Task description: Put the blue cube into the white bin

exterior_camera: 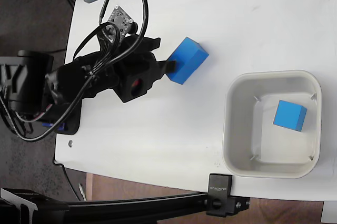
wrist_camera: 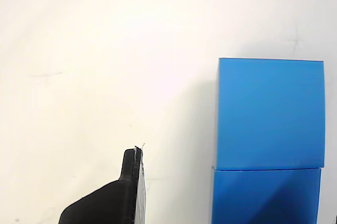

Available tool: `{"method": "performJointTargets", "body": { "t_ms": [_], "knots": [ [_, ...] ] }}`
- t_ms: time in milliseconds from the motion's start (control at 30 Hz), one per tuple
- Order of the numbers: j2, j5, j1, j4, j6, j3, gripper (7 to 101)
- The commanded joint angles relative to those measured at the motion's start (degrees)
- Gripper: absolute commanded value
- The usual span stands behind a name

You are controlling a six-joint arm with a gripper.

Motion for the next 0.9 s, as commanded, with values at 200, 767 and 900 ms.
{"method": "performJointTargets", "body": {
  "t_ms": [200,767,900],
  "knots": [
    [-0.6,-0.5,1.2,-2.1,-0.2,-2.7,100.0],
    [-1.1,-1.8,1.9,-6.9,0.6,1.5,100.0],
    [-0.4,-2.0,1.9,-7.5,0.7,2.5,100.0]
  ]
}}
